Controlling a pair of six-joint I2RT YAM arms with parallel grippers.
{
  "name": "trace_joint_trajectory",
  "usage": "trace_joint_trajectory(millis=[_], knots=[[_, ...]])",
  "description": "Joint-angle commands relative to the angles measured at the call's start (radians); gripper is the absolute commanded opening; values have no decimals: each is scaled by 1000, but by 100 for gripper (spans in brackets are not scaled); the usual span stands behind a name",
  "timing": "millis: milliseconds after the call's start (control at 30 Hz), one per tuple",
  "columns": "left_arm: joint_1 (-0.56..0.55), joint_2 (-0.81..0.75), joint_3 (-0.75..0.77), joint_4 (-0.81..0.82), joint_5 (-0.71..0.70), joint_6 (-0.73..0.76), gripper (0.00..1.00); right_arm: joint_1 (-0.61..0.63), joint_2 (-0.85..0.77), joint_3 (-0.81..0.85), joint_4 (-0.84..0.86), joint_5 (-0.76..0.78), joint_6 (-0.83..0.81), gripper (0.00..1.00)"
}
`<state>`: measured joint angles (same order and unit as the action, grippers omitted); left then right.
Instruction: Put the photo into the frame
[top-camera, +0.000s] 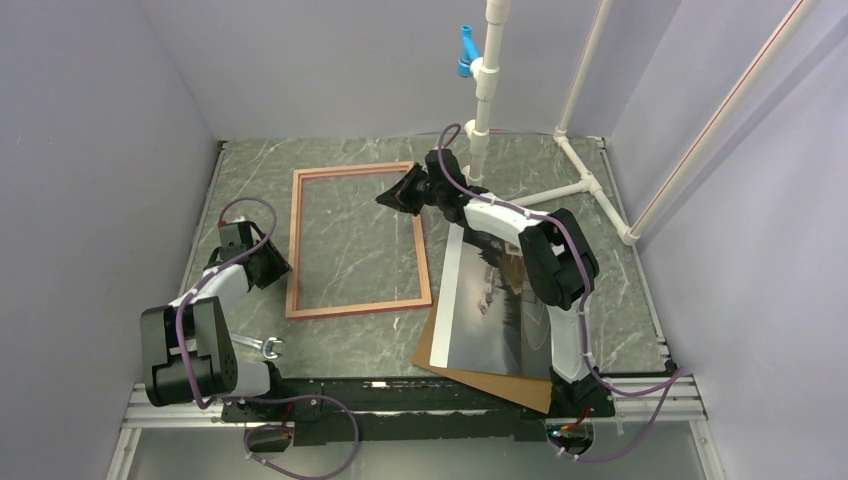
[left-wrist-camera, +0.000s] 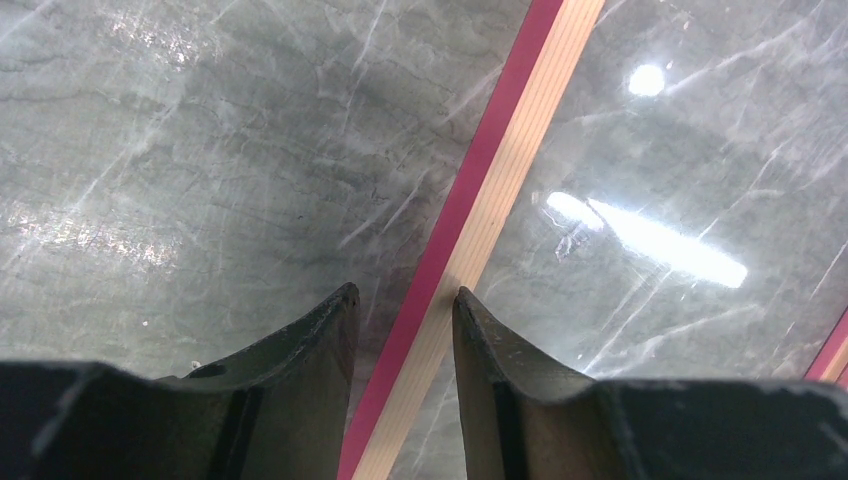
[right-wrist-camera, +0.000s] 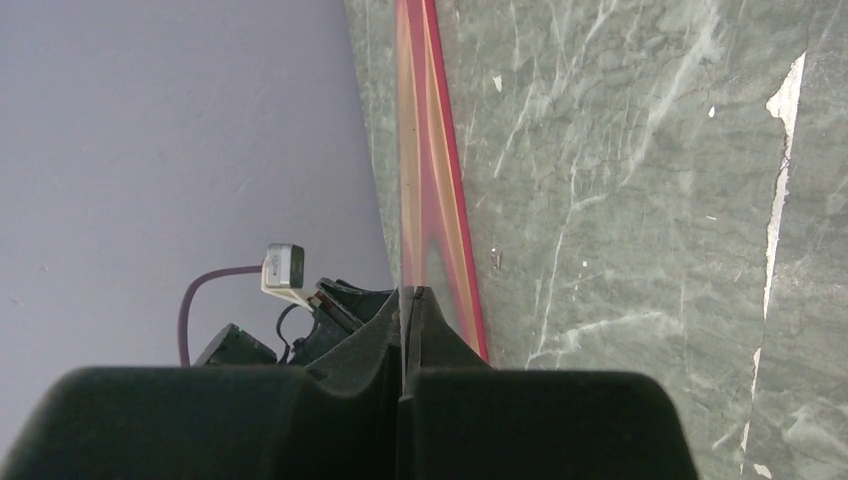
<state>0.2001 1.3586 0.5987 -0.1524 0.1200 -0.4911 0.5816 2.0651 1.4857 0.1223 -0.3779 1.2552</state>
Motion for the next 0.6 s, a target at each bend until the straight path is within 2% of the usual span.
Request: trace_joint_trajectory(millis=[0, 267, 567], knots=[[-4, 45, -21, -66, -11, 21, 43, 4, -17, 50, 39, -38, -20, 0], [-4, 48, -20, -64, -8, 22, 43, 3, -14, 58, 37, -42, -22, 0], [-4, 51, -22, -61, -3, 21, 43, 15, 22, 139, -17, -105, -91, 0]])
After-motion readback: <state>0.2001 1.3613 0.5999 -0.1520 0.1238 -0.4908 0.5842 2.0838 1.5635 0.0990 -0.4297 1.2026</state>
